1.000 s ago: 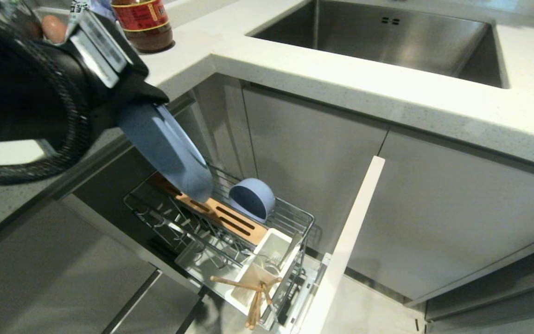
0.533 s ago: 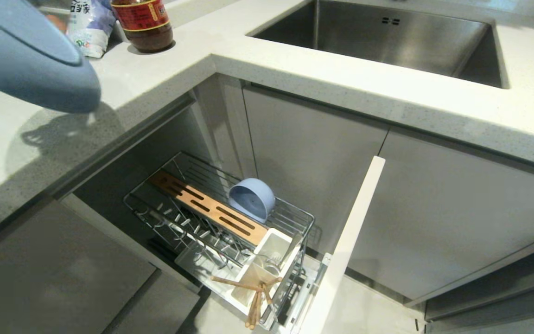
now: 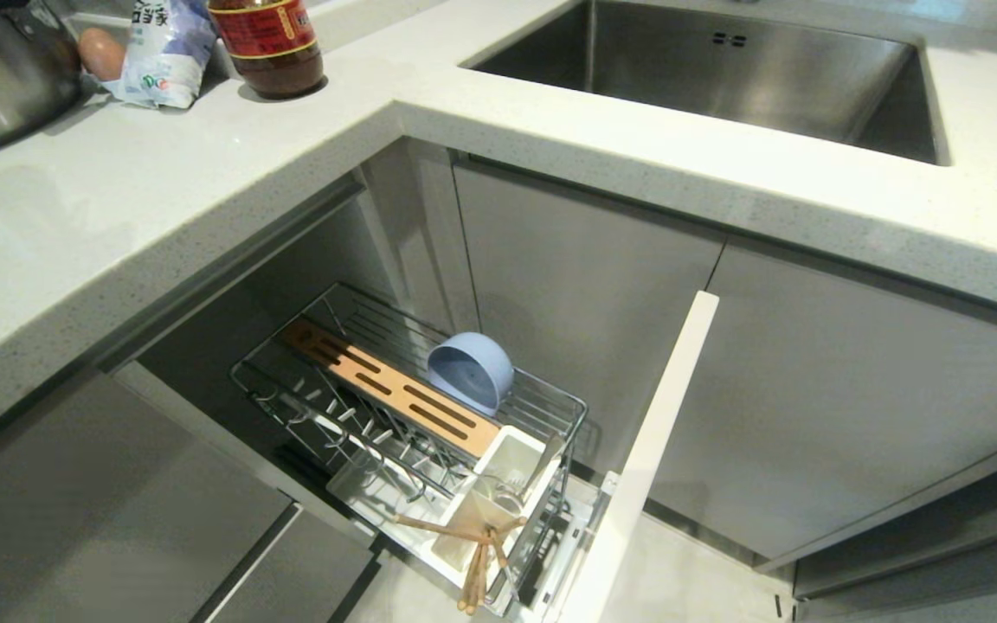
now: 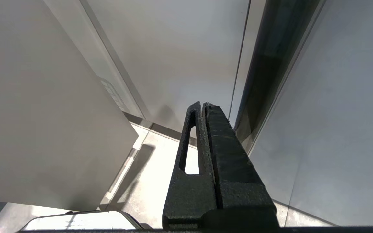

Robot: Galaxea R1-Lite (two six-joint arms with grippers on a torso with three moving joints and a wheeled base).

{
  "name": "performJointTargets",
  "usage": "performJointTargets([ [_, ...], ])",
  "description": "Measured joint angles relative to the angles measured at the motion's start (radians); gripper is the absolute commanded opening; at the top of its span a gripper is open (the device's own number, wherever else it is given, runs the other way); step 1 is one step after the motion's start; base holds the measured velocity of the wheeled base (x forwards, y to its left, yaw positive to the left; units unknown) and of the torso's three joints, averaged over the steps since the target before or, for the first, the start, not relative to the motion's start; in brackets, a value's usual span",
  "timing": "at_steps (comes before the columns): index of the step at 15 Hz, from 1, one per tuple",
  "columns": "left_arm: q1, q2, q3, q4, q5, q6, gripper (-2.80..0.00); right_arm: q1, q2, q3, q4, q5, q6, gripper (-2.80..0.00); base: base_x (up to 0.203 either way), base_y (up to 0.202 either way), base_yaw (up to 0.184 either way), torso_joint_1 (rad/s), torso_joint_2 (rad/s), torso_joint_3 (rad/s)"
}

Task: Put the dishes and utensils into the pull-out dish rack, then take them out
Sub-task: Take the plate out of the cupboard

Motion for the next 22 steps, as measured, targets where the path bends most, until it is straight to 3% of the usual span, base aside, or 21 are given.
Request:
performJointTargets([
  [2,0.114,0.02,-0.006,0.006,-0.005,0.151,-2.8,0.0,0.0,0.0,0.0,0.0,0.0,-2.8,0.0,0.0,0.0,0.0,0.0,0.0],
  [4,0.17,0.059,-0.041,0.062,0.011,0.273,-2.8,0.0,0.0,0.0,0.0,0.0,0.0,-2.8,0.0,0.0,0.0,0.0,0.0,0.0],
  [9,0.199,0.213,-0.194,0.418,0.154,0.377,-2.8,0.0,0.0,0.0,0.0,0.0,0.0,-2.8,0.0,0.0,0.0,0.0,0.0,0.0],
  [14,0.154,0.315,-0.205,0.614,0.203,0.382,-2.8,0.0,0.0,0.0,0.0,0.0,0.0,-2.8,0.0,0.0,0.0,0.0,0.0,0.0],
  [17,0.083,0.364,-0.206,0.621,0.29,0.382,-2.8,0.0,0.0,0.0,0.0,0.0,0.0,-2.8,0.0,0.0,0.0,0.0,0.0,0.0],
  [22,0.022,0.416,-0.206,0.624,0.328,0.377,-2.8,0.0,0.0,0.0,0.0,0.0,0.0,-2.8,0.0,0.0,0.0,0.0,0.0,0.0],
])
